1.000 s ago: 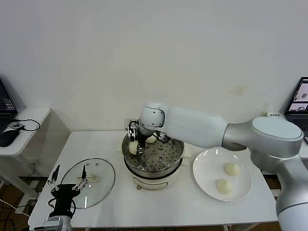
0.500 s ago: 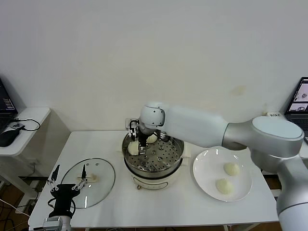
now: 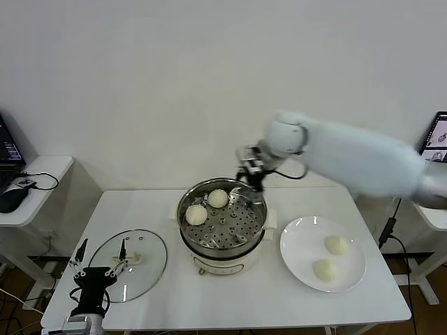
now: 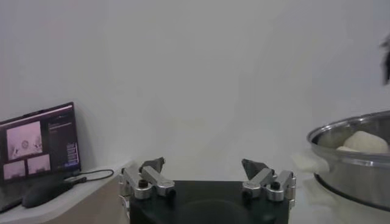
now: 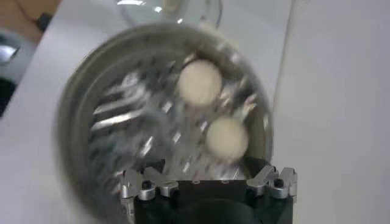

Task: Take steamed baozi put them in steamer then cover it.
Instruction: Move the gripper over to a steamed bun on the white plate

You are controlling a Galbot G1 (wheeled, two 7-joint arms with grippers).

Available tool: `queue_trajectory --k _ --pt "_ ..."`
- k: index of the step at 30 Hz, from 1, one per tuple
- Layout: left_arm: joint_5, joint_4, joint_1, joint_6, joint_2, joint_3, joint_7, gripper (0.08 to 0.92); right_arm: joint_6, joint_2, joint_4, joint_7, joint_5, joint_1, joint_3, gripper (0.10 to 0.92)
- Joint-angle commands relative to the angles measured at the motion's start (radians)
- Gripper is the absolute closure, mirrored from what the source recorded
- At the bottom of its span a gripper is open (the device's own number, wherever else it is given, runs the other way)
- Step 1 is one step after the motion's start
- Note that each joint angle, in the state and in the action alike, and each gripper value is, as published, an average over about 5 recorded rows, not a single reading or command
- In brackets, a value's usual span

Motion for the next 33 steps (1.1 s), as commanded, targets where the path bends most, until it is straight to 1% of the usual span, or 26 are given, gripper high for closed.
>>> queue_trajectory --k 1,8,12,15,20,33 --pt "0.013 -0.004 0.001 0.004 -0.003 0.017 0.001 0.177 0.148 -0.445 0.199 -0.100 -0.202 -0.129 0.067 0.203" --pt "0.015 -0.003 0.007 0.010 -0.002 0.023 0.002 0.177 0.175 -0.550 0.211 -0.079 -0.340 -0.465 0.306 0.202" --pt "0.019 -0.004 0.010 0.011 -0.004 0.021 0.002 0.177 0.173 -0.550 0.204 -0.046 -0.401 -0.664 0.426 0.203" --pt "0.022 -0.005 0.014 0.012 -0.006 0.019 0.002 0.177 0.167 -0.525 0.189 -0.031 -0.428 -0.757 0.498 0.202" --pt "0.025 -0.005 0.019 0.012 -0.011 0.015 0.002 0.177 0.164 -0.472 0.154 -0.015 -0.457 -0.810 0.526 0.203" --pt "0.022 0.003 0.023 0.011 -0.015 0.002 0.003 0.177 0.137 -0.357 0.055 0.031 -0.460 -0.844 0.527 0.202"
